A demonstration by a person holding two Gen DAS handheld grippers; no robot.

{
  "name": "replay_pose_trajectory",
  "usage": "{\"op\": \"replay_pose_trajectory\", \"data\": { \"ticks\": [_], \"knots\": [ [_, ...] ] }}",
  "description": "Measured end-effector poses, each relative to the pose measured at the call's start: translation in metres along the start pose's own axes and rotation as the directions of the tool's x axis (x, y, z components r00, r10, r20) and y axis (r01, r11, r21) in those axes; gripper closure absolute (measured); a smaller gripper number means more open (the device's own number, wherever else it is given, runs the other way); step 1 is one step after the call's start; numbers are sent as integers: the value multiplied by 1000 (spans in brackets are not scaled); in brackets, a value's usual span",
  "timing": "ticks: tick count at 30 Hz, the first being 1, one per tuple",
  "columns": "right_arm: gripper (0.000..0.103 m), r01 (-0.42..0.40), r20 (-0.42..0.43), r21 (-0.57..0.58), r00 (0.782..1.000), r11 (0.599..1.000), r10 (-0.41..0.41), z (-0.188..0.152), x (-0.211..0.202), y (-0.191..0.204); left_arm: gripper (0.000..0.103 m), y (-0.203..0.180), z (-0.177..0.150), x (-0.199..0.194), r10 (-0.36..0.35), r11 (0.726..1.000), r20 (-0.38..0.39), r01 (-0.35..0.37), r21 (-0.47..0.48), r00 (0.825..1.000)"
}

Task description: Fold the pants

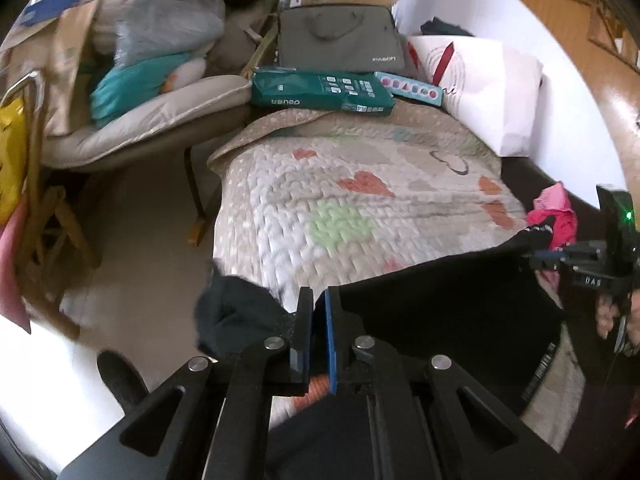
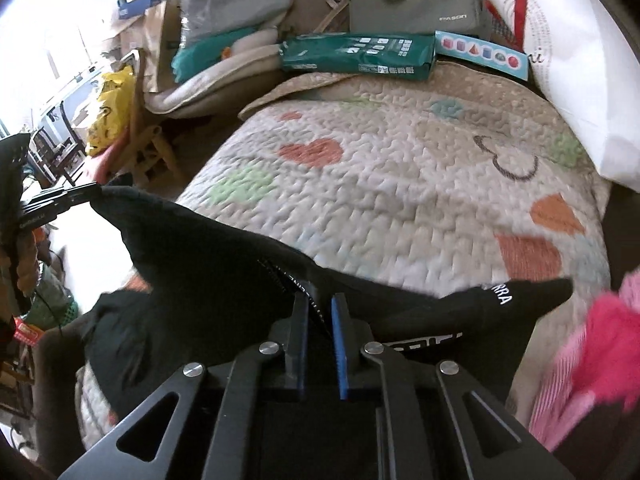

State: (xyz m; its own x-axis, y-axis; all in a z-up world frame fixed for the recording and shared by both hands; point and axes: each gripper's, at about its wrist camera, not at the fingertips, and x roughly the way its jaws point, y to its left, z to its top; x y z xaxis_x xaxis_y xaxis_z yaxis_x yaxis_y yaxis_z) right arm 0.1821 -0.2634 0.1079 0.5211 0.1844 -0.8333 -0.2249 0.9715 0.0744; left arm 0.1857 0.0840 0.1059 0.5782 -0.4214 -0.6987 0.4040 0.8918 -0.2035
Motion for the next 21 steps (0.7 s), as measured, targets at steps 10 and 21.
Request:
{"op": "replay_pose_trajectory", "data": {
  "ticks": [10, 21],
  "knots": [
    [93, -11, -82, 49, 996, 999, 15, -116, -34, 48, 102, 1, -138, -17, 91, 981, -162, -117, -156, 983],
    [39, 50, -87, 120, 995, 992, -39, -152, -43, 50, 89, -3, -148, -67, 132, 974, -129, -153, -168, 983]
  ]
}}
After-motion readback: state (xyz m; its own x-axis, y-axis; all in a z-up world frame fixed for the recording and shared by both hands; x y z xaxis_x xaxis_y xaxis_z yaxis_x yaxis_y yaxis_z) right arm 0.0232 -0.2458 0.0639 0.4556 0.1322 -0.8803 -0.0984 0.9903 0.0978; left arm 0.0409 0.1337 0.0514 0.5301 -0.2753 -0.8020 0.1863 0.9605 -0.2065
